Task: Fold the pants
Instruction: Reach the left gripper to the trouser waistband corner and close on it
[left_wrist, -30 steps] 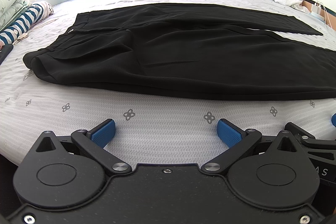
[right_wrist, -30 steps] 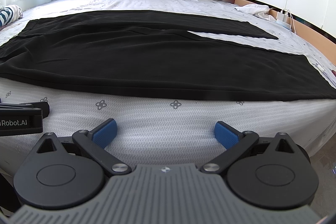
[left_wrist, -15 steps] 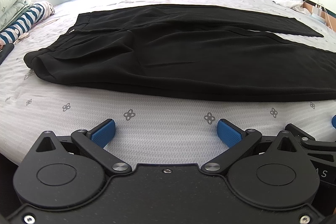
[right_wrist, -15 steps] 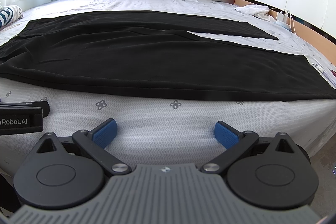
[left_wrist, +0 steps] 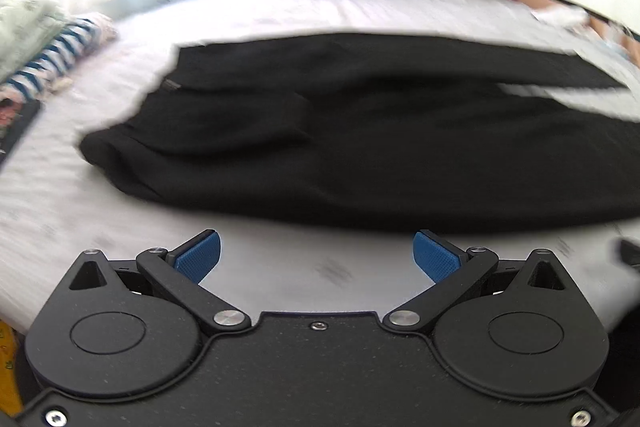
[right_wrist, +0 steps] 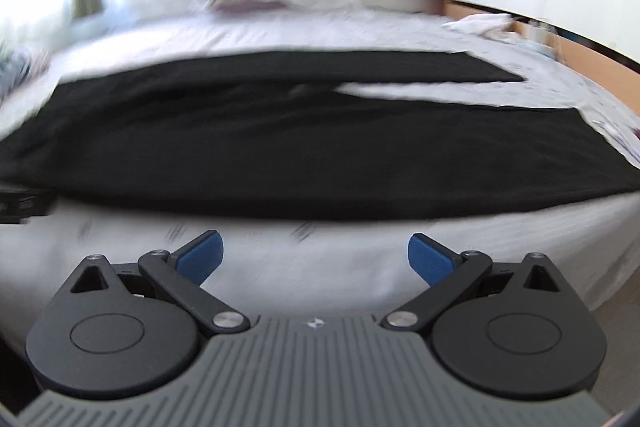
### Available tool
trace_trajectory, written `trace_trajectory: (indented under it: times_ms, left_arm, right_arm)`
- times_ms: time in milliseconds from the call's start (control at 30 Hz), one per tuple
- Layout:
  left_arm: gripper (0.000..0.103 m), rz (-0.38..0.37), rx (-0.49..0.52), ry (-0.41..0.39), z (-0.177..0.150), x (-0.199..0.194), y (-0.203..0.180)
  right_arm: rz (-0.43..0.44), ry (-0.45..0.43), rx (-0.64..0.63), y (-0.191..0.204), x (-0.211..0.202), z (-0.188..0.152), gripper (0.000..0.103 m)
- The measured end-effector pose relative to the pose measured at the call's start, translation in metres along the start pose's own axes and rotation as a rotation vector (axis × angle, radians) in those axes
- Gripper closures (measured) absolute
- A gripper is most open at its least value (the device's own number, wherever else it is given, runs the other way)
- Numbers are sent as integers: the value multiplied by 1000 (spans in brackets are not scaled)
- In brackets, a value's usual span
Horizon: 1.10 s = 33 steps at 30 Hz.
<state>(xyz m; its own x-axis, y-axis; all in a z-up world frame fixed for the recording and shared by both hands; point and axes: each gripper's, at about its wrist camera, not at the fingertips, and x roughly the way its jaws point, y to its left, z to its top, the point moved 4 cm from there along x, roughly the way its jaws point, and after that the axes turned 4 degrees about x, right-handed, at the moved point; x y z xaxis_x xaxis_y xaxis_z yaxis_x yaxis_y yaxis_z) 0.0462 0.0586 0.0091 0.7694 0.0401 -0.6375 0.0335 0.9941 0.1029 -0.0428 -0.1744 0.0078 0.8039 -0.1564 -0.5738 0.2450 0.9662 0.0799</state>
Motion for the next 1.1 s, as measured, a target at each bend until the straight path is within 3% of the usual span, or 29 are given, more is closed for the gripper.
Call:
trace_trajectory:
  times_ms: [100,300,500,733,900,1033,1100]
  left_arm:
    - [0,50,-105,-7,15,9,44]
    - [4,128,-447,-6,21,38,132]
    - [12,156,-609,17,14,69,180]
    - [12,185,-617,-24,18,89,189]
    - [12,264,-585,-40,23,100,184]
    - [13,319,-586,-45,29,109,181]
    - [22,335,-583,-46,31,111,181]
  right_arm:
    - [-31,-13,83,-27,7,18,0]
    - [-95,-14,112,-59,25,32,0]
    - [-158,-20,148,-82,32,28,0]
    - [-290,-59,263,-145,33,35,0]
    - [-396,-70,375,-202,33,33,2]
    - [-432,-99,437,-237,32,33,2]
    - [-434,-118,462,-250,35,36,2]
